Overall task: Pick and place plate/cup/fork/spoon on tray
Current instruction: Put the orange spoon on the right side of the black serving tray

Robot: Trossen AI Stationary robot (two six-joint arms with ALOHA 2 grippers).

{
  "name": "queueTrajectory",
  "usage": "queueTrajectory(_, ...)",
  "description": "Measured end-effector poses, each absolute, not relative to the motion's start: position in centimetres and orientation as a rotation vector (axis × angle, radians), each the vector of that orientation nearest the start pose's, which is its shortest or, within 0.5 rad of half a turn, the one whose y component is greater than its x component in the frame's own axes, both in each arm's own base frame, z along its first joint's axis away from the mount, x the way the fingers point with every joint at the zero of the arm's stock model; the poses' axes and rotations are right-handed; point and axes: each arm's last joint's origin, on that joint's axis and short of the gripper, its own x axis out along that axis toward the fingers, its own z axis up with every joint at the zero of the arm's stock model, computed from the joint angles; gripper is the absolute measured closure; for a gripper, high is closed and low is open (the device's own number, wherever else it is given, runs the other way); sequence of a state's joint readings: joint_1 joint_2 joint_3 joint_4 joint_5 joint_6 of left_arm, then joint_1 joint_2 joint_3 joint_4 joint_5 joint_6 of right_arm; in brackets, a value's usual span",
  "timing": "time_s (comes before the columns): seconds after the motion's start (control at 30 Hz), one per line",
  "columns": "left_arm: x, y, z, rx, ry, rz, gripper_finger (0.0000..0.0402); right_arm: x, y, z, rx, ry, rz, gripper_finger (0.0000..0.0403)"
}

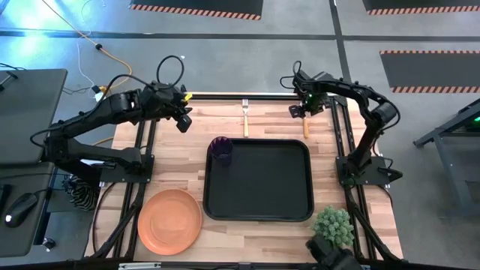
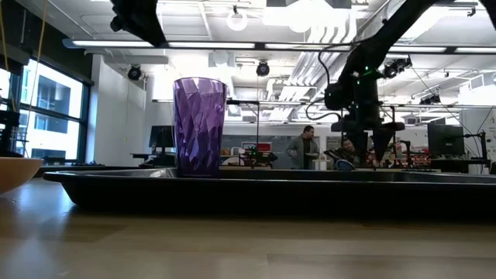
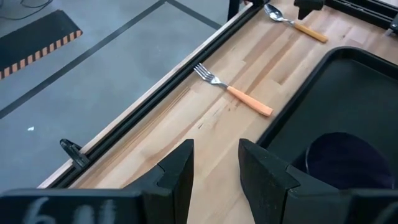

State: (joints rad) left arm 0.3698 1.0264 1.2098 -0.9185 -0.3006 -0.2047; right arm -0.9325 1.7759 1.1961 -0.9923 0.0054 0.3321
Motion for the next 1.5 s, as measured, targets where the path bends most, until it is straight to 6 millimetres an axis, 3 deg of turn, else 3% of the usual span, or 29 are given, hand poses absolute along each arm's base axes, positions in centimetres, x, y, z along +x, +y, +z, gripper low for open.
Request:
queueTrajectory(0.2, 16.7, 7.8, 36.9, -0.221, 0.679, 0.733, 0.0284, 18.8, -25.5, 16.4, 0.993, 1.391, -0.958, 0.0192)
queueTrajectory(0.77, 16.3, 8.5, 36.9, -0.215, 0.684, 0.763, 0.0284, 19.0, -26.1, 14.6, 0.981, 1.431, -0.981, 0.0208)
queueTrajectory(1.5, 16.3, 8.5, 36.9, -0.199, 0.691, 0.758, 0.0284, 19.2, -26.3, 13.7, 0.989, 1.448, -1.004, 0.0221)
